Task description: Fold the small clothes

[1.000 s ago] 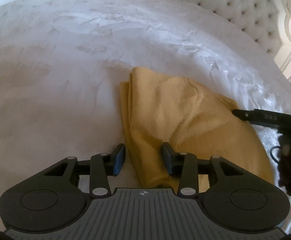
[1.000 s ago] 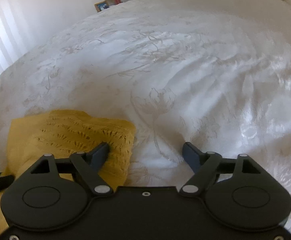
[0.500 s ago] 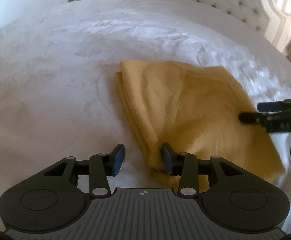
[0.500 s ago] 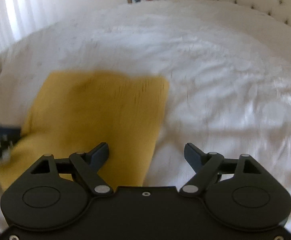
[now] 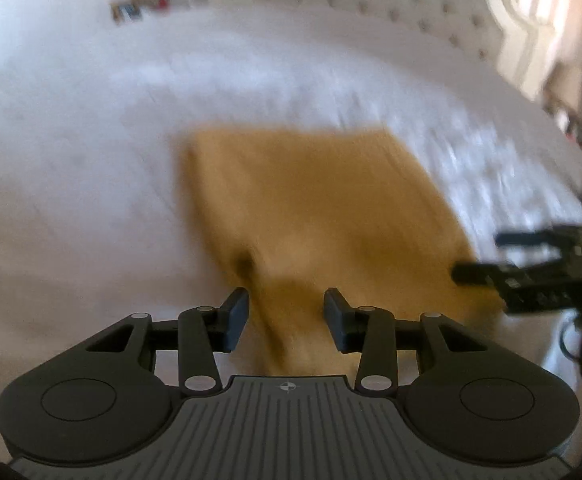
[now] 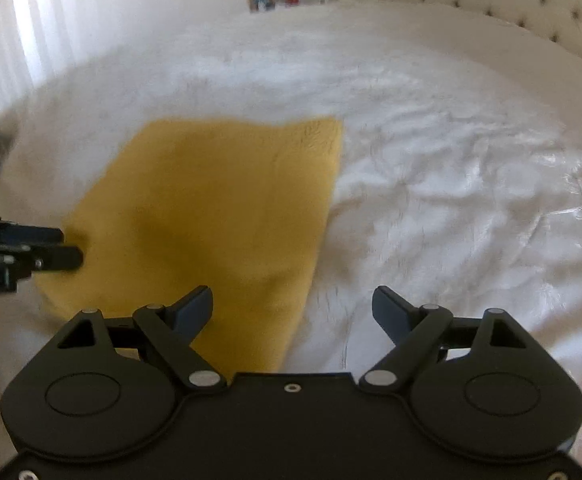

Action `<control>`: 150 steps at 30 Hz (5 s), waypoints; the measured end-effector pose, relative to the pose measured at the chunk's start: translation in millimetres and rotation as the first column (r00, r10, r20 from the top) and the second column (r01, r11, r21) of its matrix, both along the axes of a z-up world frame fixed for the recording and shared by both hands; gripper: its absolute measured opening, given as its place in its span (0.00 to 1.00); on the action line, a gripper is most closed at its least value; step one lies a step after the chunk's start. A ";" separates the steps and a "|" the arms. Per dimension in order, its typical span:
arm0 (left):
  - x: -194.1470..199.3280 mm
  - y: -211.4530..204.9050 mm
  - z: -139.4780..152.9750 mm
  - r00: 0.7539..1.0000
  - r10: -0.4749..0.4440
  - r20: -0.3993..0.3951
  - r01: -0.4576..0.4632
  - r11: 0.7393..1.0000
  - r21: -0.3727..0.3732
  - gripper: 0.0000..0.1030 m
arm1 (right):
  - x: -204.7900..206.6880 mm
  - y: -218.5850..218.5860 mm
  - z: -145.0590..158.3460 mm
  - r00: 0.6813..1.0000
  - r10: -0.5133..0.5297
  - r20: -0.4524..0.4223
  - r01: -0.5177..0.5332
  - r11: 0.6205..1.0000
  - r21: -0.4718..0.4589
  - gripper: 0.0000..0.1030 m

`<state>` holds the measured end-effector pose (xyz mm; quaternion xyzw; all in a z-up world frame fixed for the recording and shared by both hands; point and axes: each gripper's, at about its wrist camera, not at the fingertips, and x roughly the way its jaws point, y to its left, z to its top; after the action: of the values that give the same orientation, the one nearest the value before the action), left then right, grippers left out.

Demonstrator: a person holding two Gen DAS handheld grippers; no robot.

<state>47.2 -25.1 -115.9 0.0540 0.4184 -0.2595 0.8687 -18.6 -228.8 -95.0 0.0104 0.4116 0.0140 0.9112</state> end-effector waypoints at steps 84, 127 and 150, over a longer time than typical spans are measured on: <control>-46.5 -6.4 58.4 0.951 0.308 0.031 -0.307 0.930 0.202 0.98 | -73.6 22.9 77.1 0.974 -0.223 0.027 0.220 0.971 0.093 0.99; -46.7 -1.6 49.4 0.955 0.295 -0.003 -0.287 0.932 0.220 0.98 | -66.7 23.7 59.1 0.968 -0.246 -0.059 0.251 0.961 0.116 0.99; -47.3 -6.1 49.3 0.960 0.279 -0.010 -0.270 0.938 0.218 0.98 | -64.1 28.2 58.8 0.970 -0.236 -0.056 0.241 0.963 0.123 0.99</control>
<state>-0.2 -31.2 -66.6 0.0830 0.4651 -0.0903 0.8767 -82.7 -200.6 -36.3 0.1188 0.4241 -0.0696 0.8951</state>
